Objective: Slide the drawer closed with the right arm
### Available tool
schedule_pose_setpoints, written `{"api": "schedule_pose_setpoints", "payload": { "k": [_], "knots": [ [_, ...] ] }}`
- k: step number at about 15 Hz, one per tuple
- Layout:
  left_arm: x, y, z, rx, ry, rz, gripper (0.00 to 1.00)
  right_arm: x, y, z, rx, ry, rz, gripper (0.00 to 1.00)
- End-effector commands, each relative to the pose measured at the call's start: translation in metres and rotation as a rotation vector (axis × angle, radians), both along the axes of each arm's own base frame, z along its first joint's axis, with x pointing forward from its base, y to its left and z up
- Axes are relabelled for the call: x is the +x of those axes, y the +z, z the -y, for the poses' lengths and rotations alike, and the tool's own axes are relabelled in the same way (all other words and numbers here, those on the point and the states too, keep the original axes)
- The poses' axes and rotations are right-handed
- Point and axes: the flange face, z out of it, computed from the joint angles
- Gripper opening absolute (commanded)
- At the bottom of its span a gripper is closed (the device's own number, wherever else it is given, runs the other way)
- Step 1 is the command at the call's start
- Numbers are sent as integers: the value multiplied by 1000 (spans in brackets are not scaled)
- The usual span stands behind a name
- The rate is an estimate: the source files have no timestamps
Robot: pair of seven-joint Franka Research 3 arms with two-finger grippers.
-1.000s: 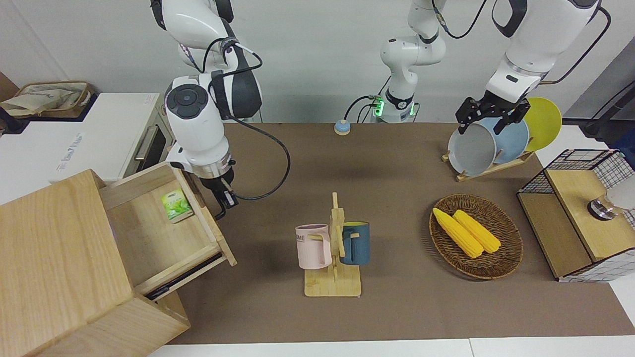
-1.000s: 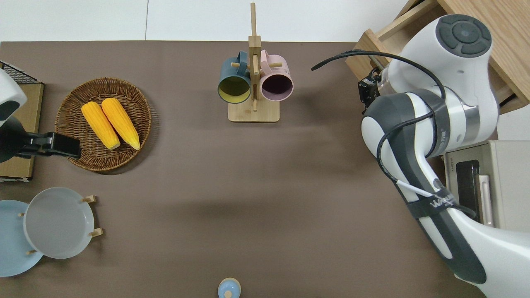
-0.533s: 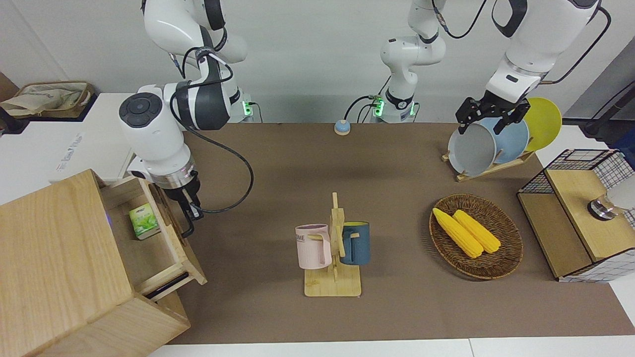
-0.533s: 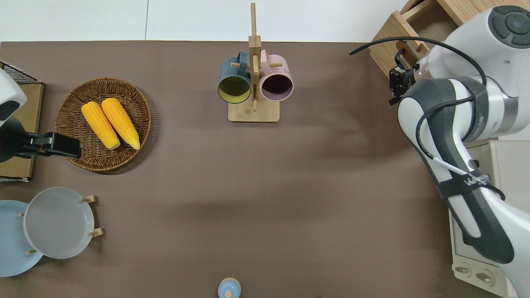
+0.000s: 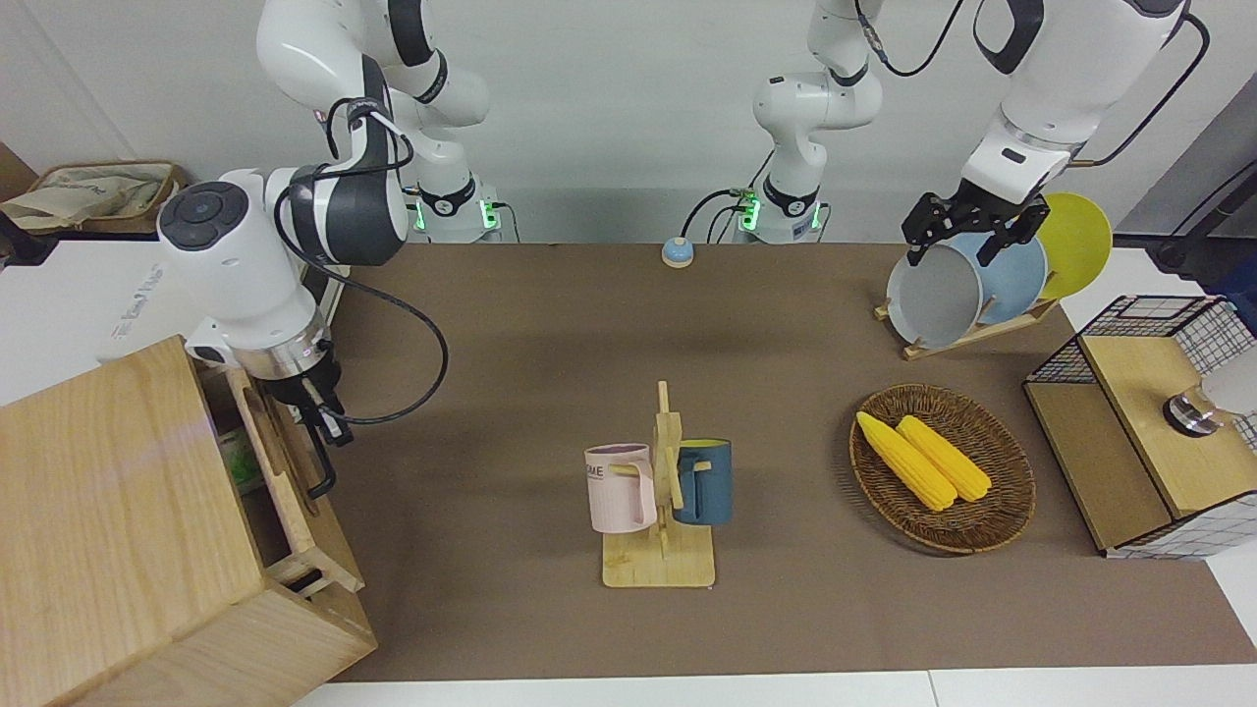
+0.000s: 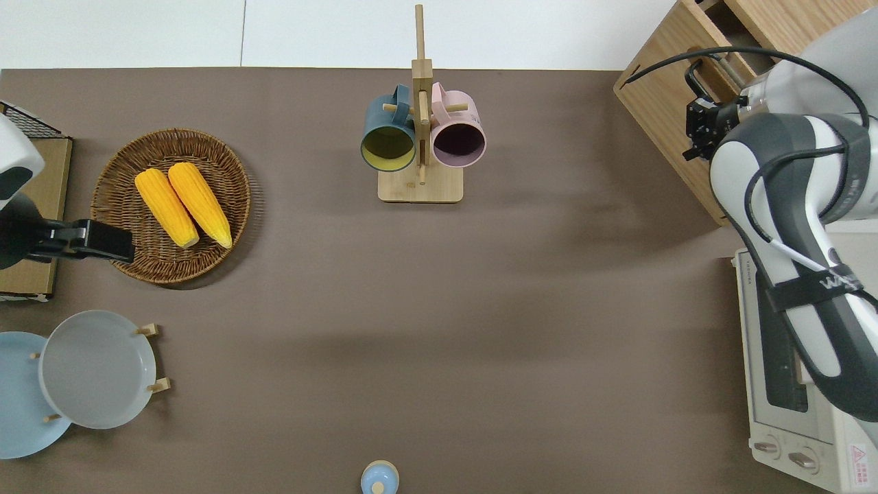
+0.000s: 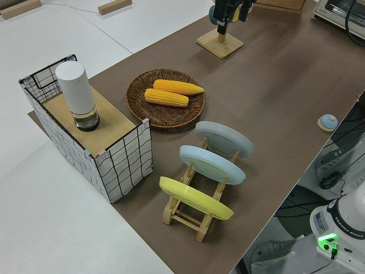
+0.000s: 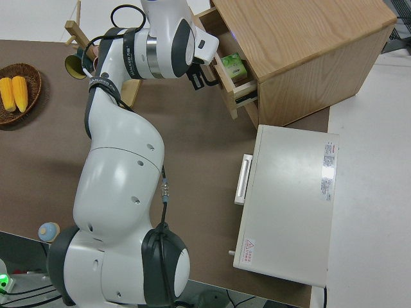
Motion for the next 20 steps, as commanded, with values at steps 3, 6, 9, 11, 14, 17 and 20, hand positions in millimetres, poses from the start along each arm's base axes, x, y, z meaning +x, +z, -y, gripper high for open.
{"api": "schedule_pose_setpoints", "payload": {
  "k": [3, 6, 9, 11, 14, 17, 20],
  "knots": [
    [2, 3, -1, 16, -11, -6, 993, 12, -1, 36, -9, 0, 53, 0],
    [2, 4, -1, 16, -11, -5, 993, 12, -1, 40, -7, -2, 53, 0],
    [2, 4, -1, 16, -11, -5, 993, 12, 0, 33, -4, 4, 54, 0],
    [2, 3, -1, 16, -11, -6, 993, 11, 0, 25, 0, 15, 51, 0],
    [2, 3, -1, 16, -11, -6, 993, 11, -1, -8, 2, 62, 41, 0],
    [2, 3, -1, 16, -11, -6, 993, 5, 7, -53, -5, 128, 40, 0],
    [2, 3, -1, 16, -11, -6, 993, -10, 22, -91, -15, 242, 4, 0]
  ]
}}
